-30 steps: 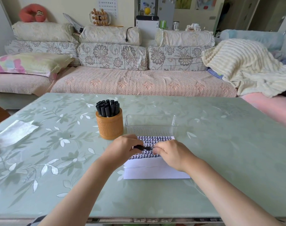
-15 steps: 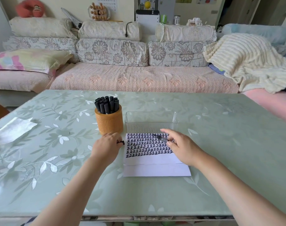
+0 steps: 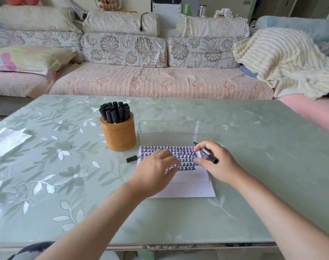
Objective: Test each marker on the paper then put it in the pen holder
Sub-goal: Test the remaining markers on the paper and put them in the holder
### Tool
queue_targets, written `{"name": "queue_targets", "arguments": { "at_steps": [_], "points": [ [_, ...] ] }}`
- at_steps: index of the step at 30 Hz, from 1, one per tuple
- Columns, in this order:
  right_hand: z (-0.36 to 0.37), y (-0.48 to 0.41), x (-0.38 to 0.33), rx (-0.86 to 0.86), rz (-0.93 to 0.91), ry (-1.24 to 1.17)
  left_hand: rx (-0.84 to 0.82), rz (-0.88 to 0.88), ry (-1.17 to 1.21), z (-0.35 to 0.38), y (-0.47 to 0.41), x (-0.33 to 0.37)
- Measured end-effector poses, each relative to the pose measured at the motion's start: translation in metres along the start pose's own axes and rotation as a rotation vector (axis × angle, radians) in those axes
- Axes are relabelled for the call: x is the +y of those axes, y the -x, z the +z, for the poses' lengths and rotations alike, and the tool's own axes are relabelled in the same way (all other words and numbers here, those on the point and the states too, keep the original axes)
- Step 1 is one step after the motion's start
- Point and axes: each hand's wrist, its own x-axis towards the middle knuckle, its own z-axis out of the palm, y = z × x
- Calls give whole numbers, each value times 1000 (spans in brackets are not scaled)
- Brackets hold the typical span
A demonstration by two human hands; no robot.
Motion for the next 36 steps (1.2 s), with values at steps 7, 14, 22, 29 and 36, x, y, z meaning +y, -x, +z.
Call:
{"name": "queue_targets", "arguments": {
  "at_steps": [7,14,22,29,36],
  "points": [
    [1,2,5,63,269,-416,-79,136,-49,39,6,33],
    [9,6,20,88,334,-292,-116,92,-48,40,6,35],
    [11,7,22,89,268,-186,-132,63,-67,39,6,37],
    [12,9,25,47,247,-177,-150,43,-65,38,6,37],
    [12,9,28,39,243,-184,-147,39,-70,37,6,38]
  ]
}}
